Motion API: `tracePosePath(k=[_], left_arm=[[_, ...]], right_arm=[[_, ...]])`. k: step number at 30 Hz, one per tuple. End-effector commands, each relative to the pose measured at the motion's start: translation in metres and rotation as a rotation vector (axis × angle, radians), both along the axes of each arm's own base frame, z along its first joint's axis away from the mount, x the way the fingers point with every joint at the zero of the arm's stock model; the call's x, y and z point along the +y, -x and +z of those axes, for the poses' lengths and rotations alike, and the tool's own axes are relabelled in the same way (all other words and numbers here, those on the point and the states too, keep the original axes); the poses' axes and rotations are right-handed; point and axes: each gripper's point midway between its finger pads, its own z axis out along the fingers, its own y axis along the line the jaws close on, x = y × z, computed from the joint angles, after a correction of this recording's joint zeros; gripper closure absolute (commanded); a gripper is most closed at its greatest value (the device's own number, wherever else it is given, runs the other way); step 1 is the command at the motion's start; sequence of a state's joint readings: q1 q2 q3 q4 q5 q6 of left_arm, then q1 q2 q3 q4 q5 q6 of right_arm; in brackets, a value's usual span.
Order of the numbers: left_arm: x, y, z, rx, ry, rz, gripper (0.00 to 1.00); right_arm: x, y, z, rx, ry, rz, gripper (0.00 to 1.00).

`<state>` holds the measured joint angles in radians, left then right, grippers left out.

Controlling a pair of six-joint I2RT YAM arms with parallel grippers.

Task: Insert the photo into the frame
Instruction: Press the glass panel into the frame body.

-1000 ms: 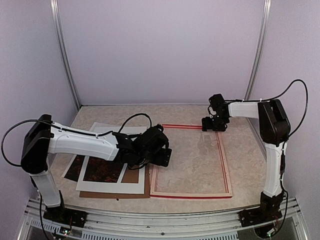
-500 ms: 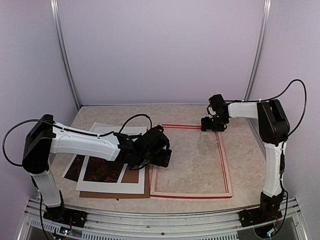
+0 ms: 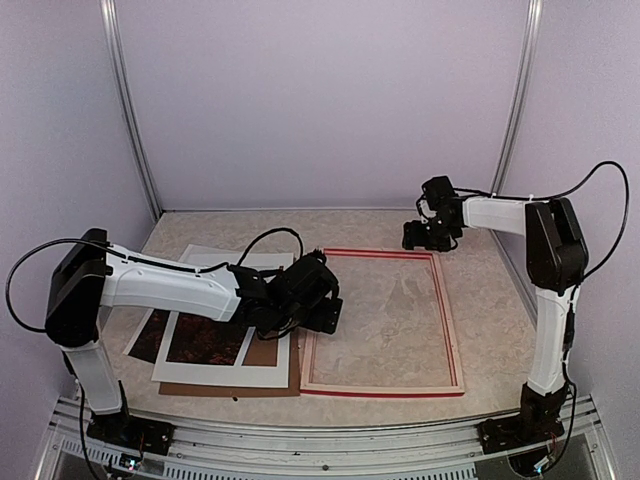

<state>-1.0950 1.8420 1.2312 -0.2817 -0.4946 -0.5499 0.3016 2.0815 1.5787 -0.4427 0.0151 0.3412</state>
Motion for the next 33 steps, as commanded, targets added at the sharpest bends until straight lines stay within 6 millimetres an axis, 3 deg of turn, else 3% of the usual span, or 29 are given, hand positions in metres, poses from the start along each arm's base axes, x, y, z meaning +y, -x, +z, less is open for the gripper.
tracePosePath(k=[1,15,33], left_arm=[[0.006,-0.004,-0.004,0.01,-0.003,0.022,0.02],[0.009,-0.004,-0.006,0.026,0.01,0.027,0.02],[0.01,-0.003,-0.01,0.033,0.007,0.028,0.02]], right_arm=[[-0.006,-0.009,0.013,-0.024,0.001,-0.022,0.2],[-0.01,-0.001,-0.029,0.068,0.087,-0.05,0.21],[-0.008,0.014,-0.058,0.137,0.273,-0.082,0.21]])
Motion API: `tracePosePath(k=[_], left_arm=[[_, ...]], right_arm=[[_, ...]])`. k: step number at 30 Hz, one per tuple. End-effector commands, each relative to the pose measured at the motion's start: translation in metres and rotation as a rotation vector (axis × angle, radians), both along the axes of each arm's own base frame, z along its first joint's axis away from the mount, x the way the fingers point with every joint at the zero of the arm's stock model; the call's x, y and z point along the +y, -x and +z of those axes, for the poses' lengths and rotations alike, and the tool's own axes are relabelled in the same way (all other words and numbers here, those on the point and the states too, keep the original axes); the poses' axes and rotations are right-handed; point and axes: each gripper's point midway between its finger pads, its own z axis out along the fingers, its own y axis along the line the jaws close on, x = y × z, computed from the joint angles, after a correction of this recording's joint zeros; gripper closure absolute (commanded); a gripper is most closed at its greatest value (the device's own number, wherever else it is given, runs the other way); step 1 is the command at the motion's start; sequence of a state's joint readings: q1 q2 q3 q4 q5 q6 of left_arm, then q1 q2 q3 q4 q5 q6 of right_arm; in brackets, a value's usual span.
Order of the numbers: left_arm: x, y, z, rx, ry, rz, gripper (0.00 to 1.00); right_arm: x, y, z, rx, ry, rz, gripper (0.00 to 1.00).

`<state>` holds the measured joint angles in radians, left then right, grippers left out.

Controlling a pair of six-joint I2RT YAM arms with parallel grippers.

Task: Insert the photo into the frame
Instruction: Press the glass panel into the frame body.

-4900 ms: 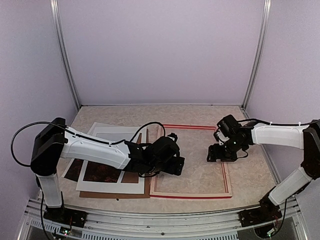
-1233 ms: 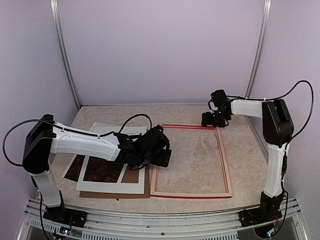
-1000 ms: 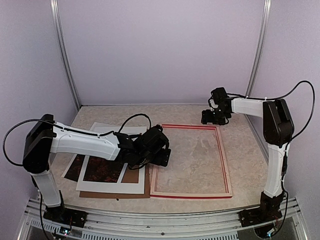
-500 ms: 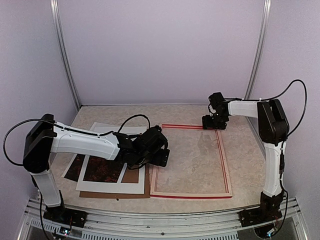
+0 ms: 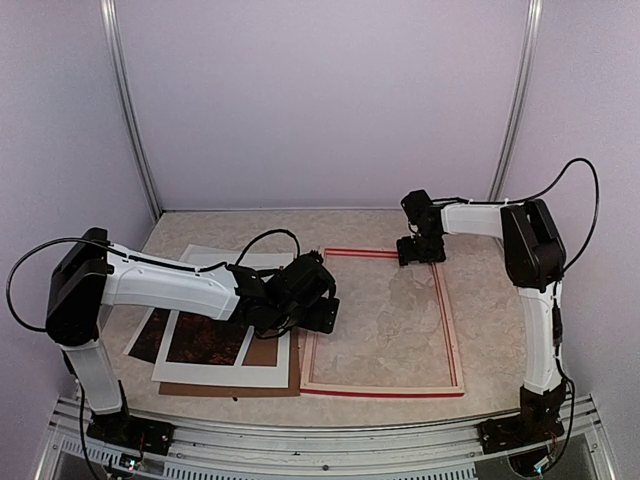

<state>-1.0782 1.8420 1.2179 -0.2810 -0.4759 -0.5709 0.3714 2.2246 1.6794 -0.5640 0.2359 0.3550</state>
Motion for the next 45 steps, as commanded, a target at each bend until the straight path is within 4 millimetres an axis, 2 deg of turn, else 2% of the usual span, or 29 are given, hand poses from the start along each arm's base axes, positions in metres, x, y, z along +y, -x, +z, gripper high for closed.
tracePosePath(k=[1,12,24,29,34,38,41,45], left_arm=[[0.004,0.0,-0.003,0.008,-0.002,0.007,0.02],[0.006,0.0,-0.004,0.007,-0.01,0.008,0.02],[0.007,-0.001,-0.006,0.008,-0.014,0.012,0.02],[0.009,0.001,-0.007,0.01,-0.018,0.016,0.02],[0.01,0.0,-0.007,0.017,-0.005,0.021,0.02],[0.011,-0.002,-0.003,0.02,0.022,0.027,0.02],[0.013,-0.004,0.001,0.02,0.042,0.033,0.02],[0.015,-0.005,0.006,0.02,0.062,0.039,0.02]], right_arm=[[-0.006,0.009,-0.013,0.048,0.048,-0.033,0.21],[-0.002,0.014,-0.019,0.069,-0.037,-0.056,0.12],[0.006,0.014,-0.023,0.085,-0.219,-0.042,0.1],[0.008,0.007,-0.008,0.05,-0.223,-0.034,0.1],[0.007,0.001,0.029,-0.03,-0.231,-0.023,0.1],[0.009,-0.001,0.051,-0.077,-0.25,-0.008,0.1],[0.008,-0.003,0.055,-0.089,-0.243,-0.007,0.1],[0.008,-0.006,0.046,-0.072,-0.226,-0.005,0.1]])
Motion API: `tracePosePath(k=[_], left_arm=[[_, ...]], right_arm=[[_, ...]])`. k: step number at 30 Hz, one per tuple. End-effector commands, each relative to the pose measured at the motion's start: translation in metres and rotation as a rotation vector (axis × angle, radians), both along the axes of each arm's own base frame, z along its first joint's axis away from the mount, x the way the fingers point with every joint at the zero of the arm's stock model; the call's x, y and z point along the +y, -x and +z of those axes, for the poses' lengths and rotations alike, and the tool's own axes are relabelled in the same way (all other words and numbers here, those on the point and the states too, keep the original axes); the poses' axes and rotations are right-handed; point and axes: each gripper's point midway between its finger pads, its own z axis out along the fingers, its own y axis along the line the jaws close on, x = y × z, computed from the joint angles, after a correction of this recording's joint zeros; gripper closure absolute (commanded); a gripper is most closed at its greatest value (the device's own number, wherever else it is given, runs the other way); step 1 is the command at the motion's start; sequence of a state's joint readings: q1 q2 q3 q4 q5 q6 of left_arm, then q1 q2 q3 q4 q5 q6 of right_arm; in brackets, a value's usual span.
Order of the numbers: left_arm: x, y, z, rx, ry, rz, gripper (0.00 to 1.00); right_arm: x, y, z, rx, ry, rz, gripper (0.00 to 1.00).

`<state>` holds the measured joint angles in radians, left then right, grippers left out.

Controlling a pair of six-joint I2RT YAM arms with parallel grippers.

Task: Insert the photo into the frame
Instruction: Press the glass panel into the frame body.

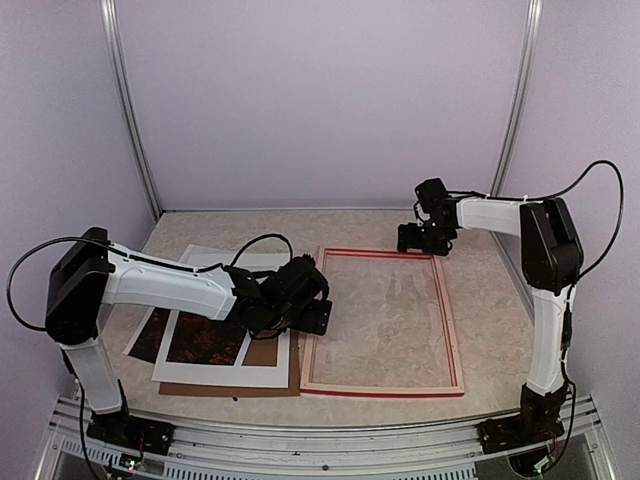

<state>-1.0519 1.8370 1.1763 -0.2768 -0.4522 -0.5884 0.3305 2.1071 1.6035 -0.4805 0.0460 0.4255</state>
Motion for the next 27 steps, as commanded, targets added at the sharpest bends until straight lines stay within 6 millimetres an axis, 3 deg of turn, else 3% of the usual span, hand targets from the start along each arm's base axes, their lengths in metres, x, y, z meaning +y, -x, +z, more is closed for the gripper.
tracePosePath(k=[1,5,13,27], left_arm=[[0.001,-0.003,0.021,-0.018,0.072,0.017,0.02],[0.006,-0.005,0.024,-0.018,0.085,0.032,0.02],[0.018,-0.013,0.029,-0.014,0.13,0.073,0.02],[0.046,-0.021,0.039,-0.026,0.146,0.129,0.02]], right_arm=[[-0.004,-0.006,0.005,-0.011,0.01,0.0,0.1],[0.007,-0.007,-0.006,0.002,-0.025,0.033,0.11],[0.065,0.001,0.004,-0.044,-0.128,0.181,0.14],[0.164,0.002,-0.008,-0.055,-0.291,0.343,0.19]])
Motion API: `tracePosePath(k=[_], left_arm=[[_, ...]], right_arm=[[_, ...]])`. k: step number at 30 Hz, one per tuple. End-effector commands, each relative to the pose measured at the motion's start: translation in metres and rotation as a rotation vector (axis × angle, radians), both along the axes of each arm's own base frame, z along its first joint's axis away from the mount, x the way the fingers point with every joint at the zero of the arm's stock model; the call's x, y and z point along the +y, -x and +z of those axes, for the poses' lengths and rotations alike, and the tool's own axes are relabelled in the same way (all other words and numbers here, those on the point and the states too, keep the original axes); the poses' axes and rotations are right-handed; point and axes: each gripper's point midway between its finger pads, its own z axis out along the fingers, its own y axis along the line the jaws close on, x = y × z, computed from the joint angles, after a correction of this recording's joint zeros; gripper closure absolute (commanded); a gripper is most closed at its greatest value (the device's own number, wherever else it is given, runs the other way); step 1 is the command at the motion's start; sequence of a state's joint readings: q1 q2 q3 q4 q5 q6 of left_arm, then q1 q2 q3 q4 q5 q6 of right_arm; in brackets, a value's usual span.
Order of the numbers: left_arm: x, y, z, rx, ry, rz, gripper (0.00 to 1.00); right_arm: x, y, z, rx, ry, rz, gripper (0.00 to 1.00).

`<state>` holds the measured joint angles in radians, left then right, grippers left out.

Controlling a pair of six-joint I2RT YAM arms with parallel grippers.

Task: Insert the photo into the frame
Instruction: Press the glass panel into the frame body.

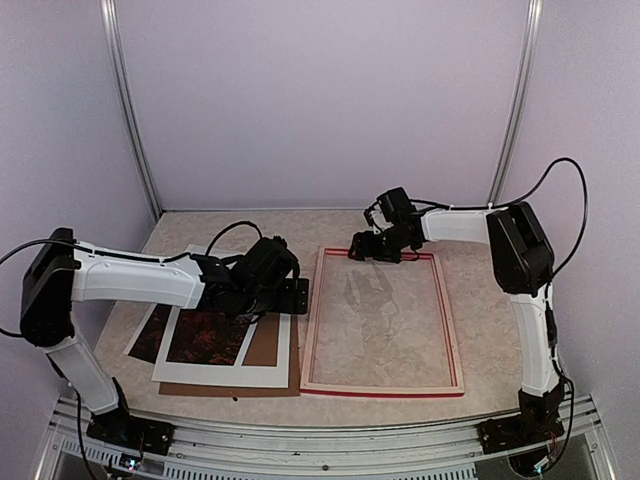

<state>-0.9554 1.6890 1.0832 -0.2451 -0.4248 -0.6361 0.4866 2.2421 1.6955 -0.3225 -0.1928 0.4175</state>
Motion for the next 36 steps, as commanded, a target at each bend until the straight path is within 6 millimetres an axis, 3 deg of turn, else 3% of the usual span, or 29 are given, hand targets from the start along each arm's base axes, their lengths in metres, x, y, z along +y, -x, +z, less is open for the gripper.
tracePosePath(k=[1,8,15,36], left_arm=[[0.007,0.0,0.008,-0.01,0.028,0.018,0.02],[0.014,0.001,0.007,-0.009,0.021,0.03,0.02],[0.02,0.0,0.007,-0.01,0.013,0.04,0.02],[0.029,0.004,-0.003,0.006,0.008,0.058,0.02]], right_arm=[[0.034,-0.009,0.003,-0.014,-0.086,0.043,0.2],[0.066,-0.014,-0.008,0.001,-0.144,0.082,0.2],[0.083,-0.016,-0.022,0.038,-0.181,0.094,0.21],[0.122,0.013,-0.038,0.099,-0.23,0.161,0.22]])
